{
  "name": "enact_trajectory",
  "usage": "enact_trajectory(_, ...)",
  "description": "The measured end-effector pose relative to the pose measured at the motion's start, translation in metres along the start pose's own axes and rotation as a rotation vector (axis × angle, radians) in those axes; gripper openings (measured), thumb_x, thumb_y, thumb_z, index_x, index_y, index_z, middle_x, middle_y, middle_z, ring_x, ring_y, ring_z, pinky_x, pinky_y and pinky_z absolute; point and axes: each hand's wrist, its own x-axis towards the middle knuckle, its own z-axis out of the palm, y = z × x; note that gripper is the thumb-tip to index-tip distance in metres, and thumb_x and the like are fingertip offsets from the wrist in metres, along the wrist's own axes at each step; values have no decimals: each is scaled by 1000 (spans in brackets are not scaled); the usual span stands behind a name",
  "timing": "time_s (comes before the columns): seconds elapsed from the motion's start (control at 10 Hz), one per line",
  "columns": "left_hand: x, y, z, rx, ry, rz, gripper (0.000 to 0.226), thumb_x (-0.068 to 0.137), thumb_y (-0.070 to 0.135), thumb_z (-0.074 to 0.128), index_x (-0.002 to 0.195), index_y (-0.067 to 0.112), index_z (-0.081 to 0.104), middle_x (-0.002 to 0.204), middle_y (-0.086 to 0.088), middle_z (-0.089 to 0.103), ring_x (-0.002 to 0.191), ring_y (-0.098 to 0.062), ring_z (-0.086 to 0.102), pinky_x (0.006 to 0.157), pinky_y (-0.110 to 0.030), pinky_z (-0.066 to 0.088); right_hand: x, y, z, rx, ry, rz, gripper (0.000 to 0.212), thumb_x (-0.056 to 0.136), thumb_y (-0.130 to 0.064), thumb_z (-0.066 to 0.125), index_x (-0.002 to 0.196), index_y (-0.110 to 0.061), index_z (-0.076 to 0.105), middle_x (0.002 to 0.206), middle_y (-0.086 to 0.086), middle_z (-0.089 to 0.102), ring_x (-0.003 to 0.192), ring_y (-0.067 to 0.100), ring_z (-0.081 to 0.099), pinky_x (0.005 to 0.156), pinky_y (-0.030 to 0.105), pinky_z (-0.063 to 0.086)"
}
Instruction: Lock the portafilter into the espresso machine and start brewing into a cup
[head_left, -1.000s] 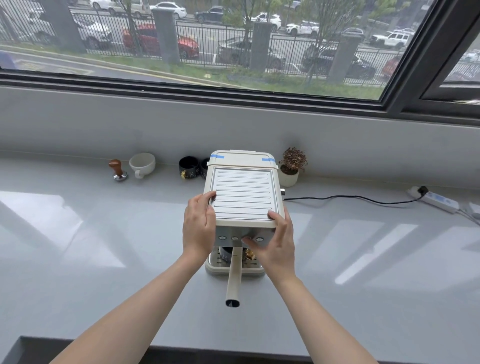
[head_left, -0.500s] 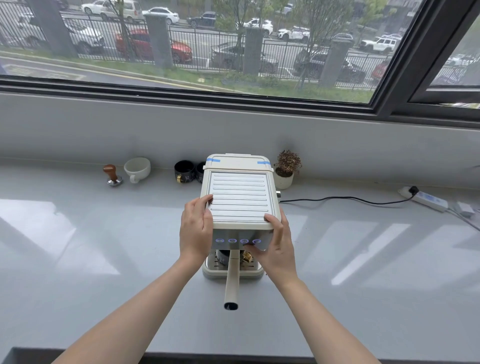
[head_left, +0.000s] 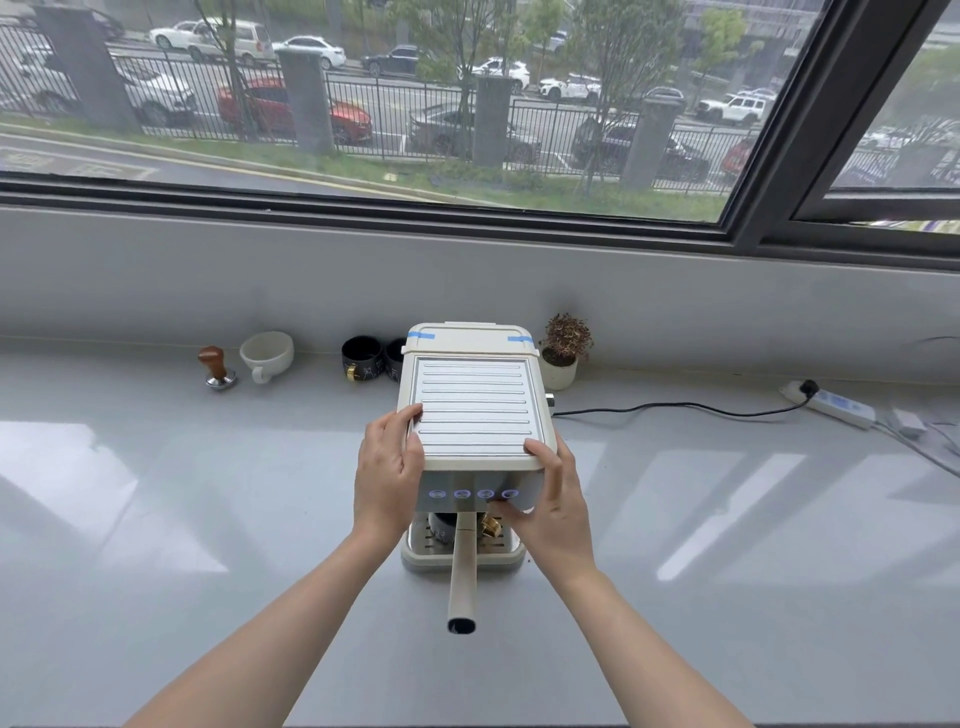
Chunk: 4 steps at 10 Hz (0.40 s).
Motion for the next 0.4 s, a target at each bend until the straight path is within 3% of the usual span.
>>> enact_trajectory(0.1,-1,2,0,-30,4,-22,47,87,37,30,127,28,53,123,7,53,113,2,41,95,-29,38,-1,-1,-6,-26,-32,33,76,68,-35,80,126,-39,32,146,0,37,128,17,45,79,24,47)
enact_trajectory(0.2,-1,3,0,-39,13,-32,49,86,40,30,126,28,54,122,5,55,110,2,43,96,-29,39,-2,-1,-16,10,-115,45,77,75,-14,74,126,-51,29,146,-5,36,130,13,43,92,29,49)
enact_trajectory(0.3,-2,4,-1,-46,12,-30,50,84,41,30,125,27,55,122,4,54,112,-2,45,99,-31,39,-2,-21,-38,-12,-114,28,69,76,-1,63,128,-41,42,138,-7,43,126,14,46,99,39,47)
enact_trajectory(0.4,0,3,1,-52,44,-53,49,84,39,31,124,28,56,123,3,54,114,-9,48,99,-32,40,20,-66,-76,146,166,-72,38,80,2,60,111,-19,62,119,-8,59,114,12,56,93,41,50)
